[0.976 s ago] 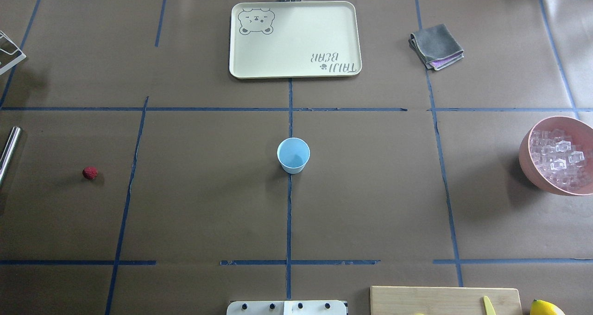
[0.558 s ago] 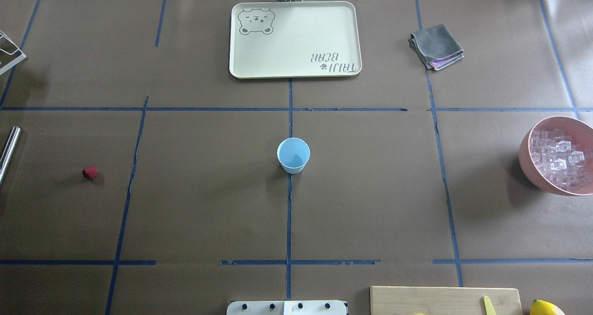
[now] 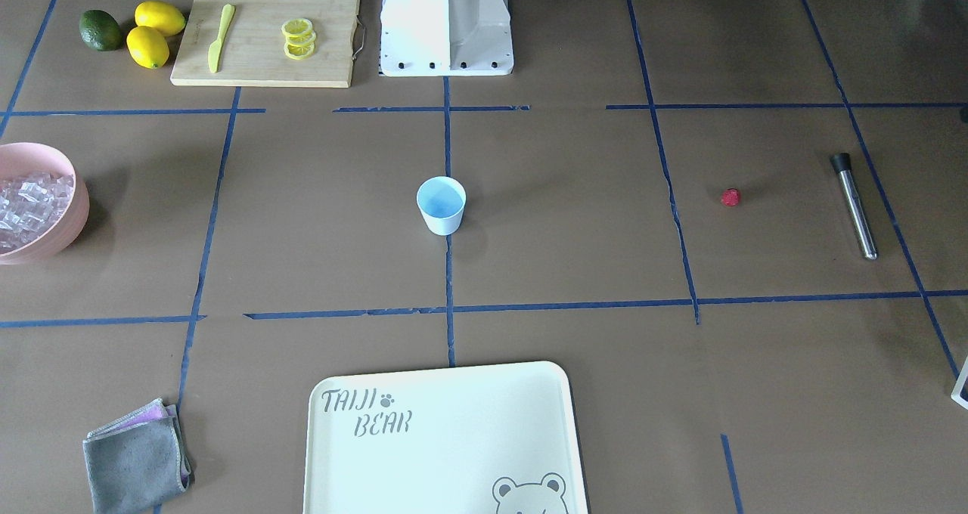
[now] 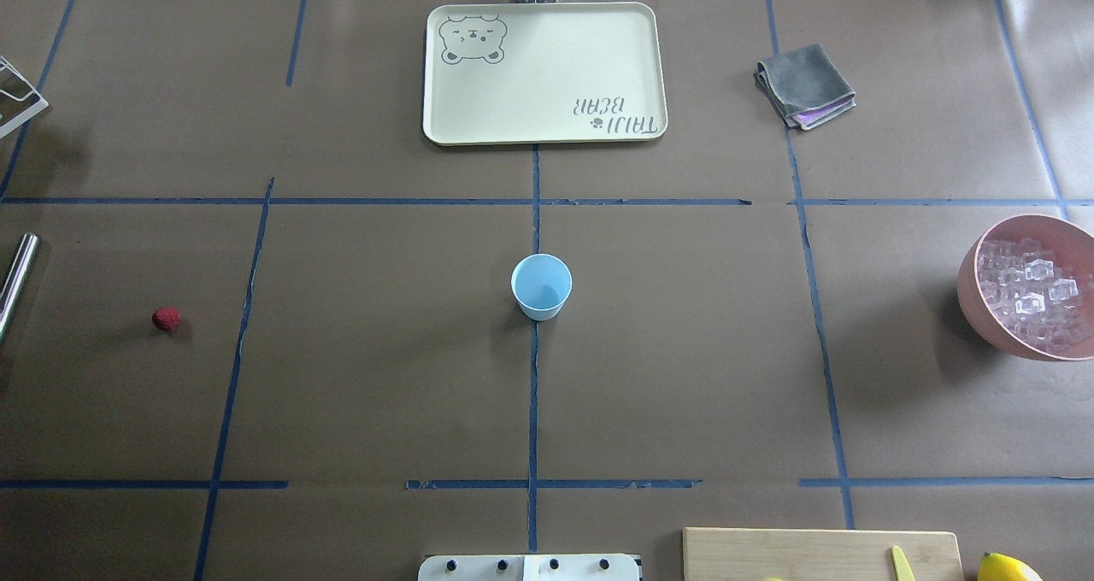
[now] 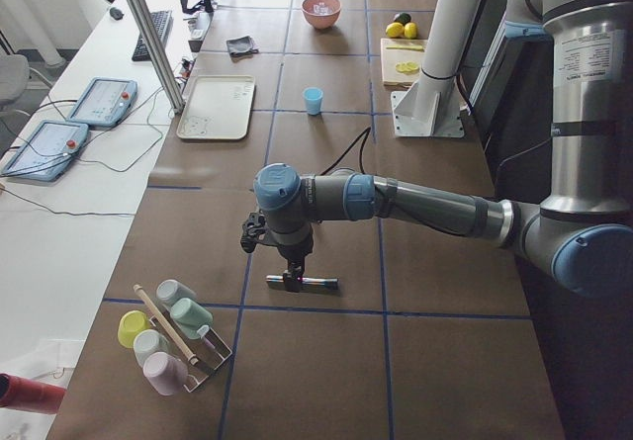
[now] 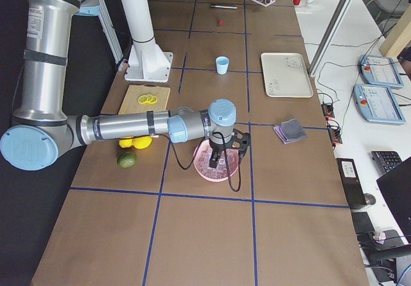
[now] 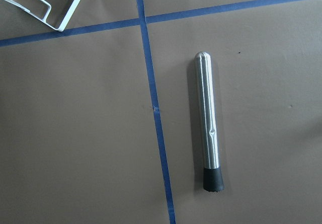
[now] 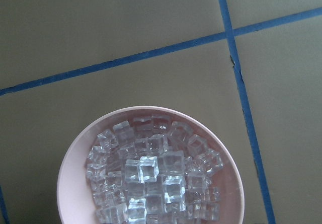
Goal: Mash ice and strawberries in cup
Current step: 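Lower the right gripper into the pink bowl of ice cubes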
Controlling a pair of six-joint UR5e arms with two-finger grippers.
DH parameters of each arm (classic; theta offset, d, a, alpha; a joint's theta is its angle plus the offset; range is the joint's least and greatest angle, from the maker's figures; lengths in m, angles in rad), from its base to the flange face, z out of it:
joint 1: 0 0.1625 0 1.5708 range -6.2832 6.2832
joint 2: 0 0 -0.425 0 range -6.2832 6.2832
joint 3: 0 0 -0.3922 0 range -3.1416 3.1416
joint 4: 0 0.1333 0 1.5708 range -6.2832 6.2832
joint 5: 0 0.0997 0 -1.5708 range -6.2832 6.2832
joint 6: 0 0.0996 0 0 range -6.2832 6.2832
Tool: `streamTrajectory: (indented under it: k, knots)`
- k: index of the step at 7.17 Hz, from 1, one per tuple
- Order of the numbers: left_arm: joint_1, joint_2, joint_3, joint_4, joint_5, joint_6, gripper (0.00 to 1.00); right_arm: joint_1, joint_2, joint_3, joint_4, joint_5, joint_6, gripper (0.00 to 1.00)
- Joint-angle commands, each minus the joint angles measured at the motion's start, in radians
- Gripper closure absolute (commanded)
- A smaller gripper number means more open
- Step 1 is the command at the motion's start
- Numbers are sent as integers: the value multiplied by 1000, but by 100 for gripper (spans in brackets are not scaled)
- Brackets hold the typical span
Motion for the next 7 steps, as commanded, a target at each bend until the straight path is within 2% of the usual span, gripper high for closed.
streamTrajectory:
  k: [1,4,7]
  knots:
    - [0,0,0,0,-1,-1,0,-110,-56,0,170,-68,225,5]
    - [0,0,1,0,-1,1,0,-198,-53,-29,170,-119,258,9]
    - [0,0,1,0,-1,1,0,-217,-18,-75,170,-119,268,12]
